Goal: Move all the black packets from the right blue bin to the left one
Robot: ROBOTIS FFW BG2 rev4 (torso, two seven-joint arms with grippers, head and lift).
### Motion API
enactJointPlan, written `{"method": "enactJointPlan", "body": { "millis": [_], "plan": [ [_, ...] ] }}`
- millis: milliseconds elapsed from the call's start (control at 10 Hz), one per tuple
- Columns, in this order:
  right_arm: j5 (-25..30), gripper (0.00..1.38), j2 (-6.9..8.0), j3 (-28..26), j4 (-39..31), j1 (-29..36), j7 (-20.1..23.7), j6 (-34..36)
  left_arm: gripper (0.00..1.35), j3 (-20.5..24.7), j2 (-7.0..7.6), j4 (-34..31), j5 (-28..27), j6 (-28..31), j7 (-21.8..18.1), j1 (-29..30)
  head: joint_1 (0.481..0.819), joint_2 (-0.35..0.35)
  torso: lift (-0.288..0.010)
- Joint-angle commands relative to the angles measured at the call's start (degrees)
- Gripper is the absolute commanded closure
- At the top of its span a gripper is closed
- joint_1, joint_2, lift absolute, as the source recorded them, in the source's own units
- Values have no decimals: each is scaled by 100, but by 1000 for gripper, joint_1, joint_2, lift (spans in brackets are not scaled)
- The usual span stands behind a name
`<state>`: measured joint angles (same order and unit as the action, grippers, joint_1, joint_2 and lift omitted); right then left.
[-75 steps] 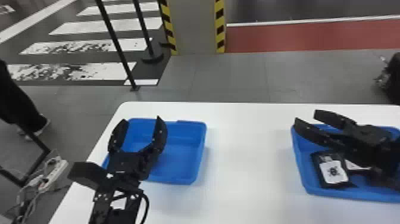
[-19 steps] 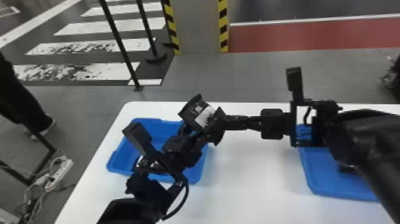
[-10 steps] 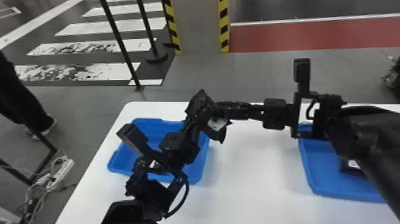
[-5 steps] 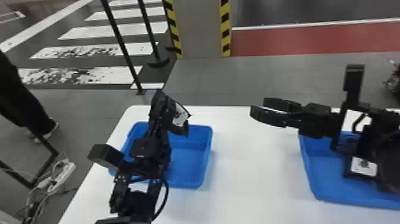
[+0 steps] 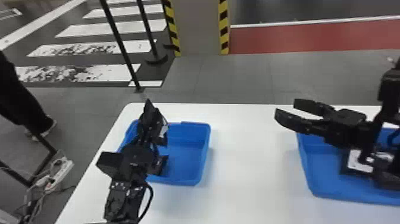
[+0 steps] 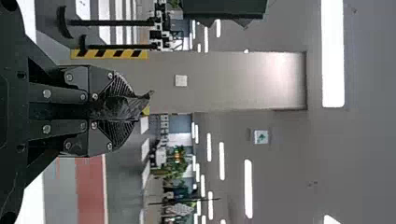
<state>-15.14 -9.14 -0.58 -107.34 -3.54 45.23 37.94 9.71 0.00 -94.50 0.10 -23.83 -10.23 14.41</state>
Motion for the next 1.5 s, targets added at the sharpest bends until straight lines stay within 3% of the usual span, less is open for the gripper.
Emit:
{"method": "enactJointPlan", "body": {
  "millis": [0, 100, 200, 300, 400, 500, 600, 800, 900, 1200, 1400],
  "plan": [
    [213, 326, 0, -13, -410, 199, -155, -12, 1095, 40, -15, 499, -300, -599, 126, -92, 695, 201, -110],
    [204, 329, 0, -48, -424, 227, -173, -26, 789, 40, -15, 781, -151, -1007, 223, -134, 695, 198, -110],
    [213, 329, -9, -65, -424, 255, -173, -26, 410, 40, -15, 809, 113, -1049, 196, -106, 695, 200, -110],
    [283, 323, -26, -100, -509, 326, -217, -12, 94, -101, -15, 809, 798, -332, -375, -162, 695, 201, -110],
    [389, 321, -35, -153, -734, 424, -357, 59, -2, -83, -15, 795, 763, 48, -841, -331, 695, 194, -110],
    [521, 321, -35, -311, -1113, 649, -524, 227, -2, -347, -15, 795, 1009, 62, -964, -387, 695, 164, -110],
    [626, 321, -35, -487, -1493, 888, -735, 340, -2, -478, -15, 795, 1326, -402, -893, -345, 695, 126, -110],
    [881, 321, -35, -883, -2126, 1395, -1236, 691, 78, -232, -15, 781, 1537, -1091, -893, -274, 695, 85, -110],
    [951, 321, -35, -1023, -2210, 1563, -1473, 818, 99, -382, -15, 781, 1818, -1147, -893, -218, 695, 76, -110],
    [1030, 321, -35, -1234, -2196, 2013, -2018, 860, 105, -443, -15, 767, 1660, -1232, -893, -204, 695, 15, -110],
    [1074, 329, -35, -1287, -2013, 2084, -2212, 790, 105, -470, -15, 767, 1862, -1260, -885, -148, 695, -25, -110]
  ]
}}
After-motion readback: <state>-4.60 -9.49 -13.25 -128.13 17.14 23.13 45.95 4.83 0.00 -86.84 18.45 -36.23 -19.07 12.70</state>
